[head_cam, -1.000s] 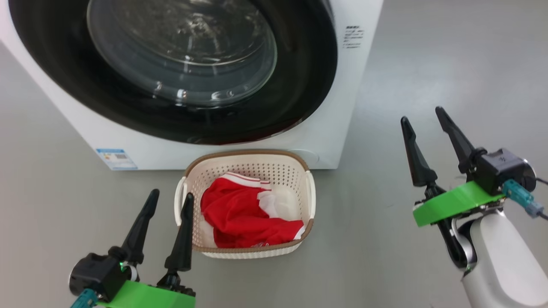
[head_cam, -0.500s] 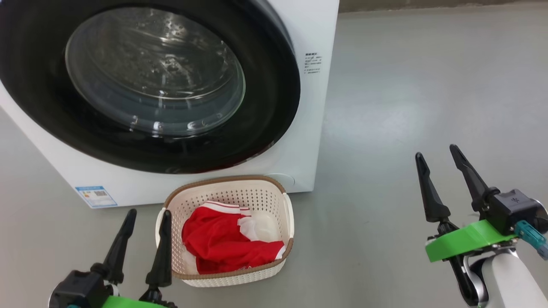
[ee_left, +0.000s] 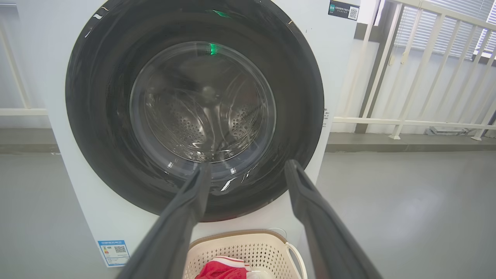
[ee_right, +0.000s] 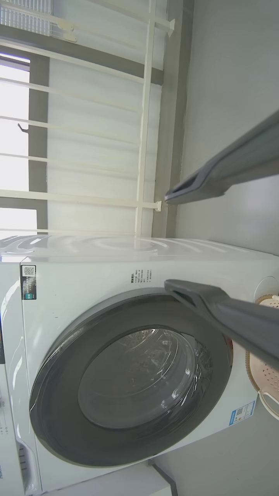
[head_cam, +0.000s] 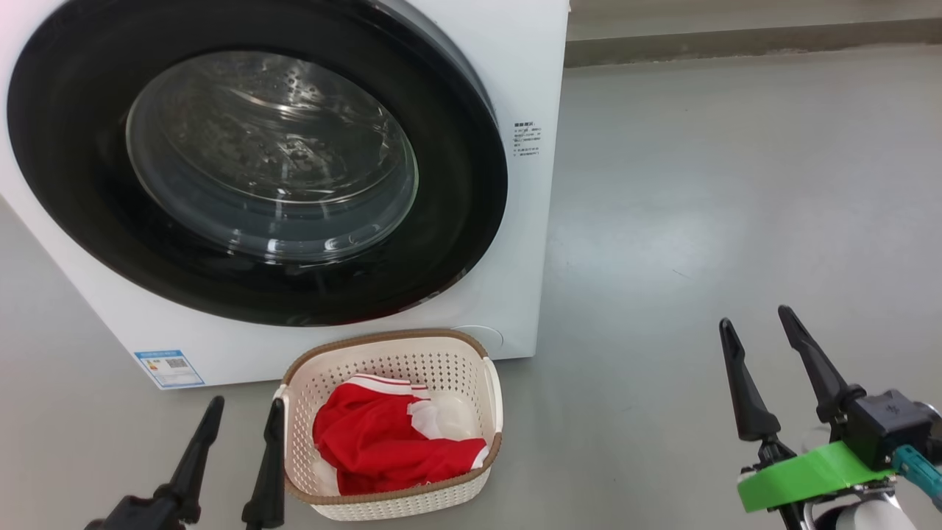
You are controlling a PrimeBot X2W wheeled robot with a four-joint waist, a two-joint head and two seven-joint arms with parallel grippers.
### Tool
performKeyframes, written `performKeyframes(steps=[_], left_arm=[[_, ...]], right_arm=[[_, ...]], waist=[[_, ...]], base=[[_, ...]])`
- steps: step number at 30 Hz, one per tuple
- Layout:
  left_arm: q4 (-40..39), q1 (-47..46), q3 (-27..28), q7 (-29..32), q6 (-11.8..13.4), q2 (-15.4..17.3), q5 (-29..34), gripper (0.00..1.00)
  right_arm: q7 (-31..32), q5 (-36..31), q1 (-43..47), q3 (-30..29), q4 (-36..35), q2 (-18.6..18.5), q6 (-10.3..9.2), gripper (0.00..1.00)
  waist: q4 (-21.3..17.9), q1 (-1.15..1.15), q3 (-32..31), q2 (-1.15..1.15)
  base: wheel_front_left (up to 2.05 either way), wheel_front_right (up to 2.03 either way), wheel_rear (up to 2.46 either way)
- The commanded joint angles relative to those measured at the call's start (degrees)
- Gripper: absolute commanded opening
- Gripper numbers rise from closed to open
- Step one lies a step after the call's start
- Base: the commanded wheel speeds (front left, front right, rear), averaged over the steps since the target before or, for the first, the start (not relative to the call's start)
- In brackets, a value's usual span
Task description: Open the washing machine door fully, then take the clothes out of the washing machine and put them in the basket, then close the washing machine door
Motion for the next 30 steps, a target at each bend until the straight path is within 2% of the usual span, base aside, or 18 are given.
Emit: performKeyframes(steps=[1, 19, 20, 25, 30], left_arm=[[-1.11, -0.13, 2.26, -0.68, 0.37, 0.75, 0.52, 1.00], [-0.85, 1.17, 3.72, -0.68, -0.18, -0.15, 0.83, 1.00], [0.35, 1.91, 1.92, 0.00, 0.10, -0.47, 0.20, 0.00], [3.72, 2.83, 1.70, 0.22, -0.01, -1.43, -0.03, 0.00], [4.30, 2.45, 2.04, 1.13, -0.07, -1.54, -2.89, 0.00]], right_arm=[[-0.37, -0.50, 0.31, 0.76, -2.30, -0.21, -0.21, 1.00], [-0.37, -1.88, 3.72, -0.46, -3.73, 0.70, -0.21, 1.00], [0.00, -1.00, 4.46, -1.44, -2.14, 1.03, 0.00, 0.00], [0.06, -0.75, 5.22, -1.01, 1.40, 1.83, 0.01, 0.00], [0.82, 2.30, 5.06, -1.11, 1.86, 1.89, 0.00, 0.00]], waist=[[0.18, 0.00, -0.31, 0.00], [0.94, 0.00, -0.38, 0.00], [0.94, 0.00, -0.37, 0.00], [0.94, 0.00, -0.35, 0.00], [0.95, 0.07, -0.35, 0.00]], base=[[0.00, 0.00, 0.00], [0.00, 0.00, 0.00], [0.00, 0.00, 0.00], [0.00, 0.00, 0.00], [0.00, 0.00, 0.00]])
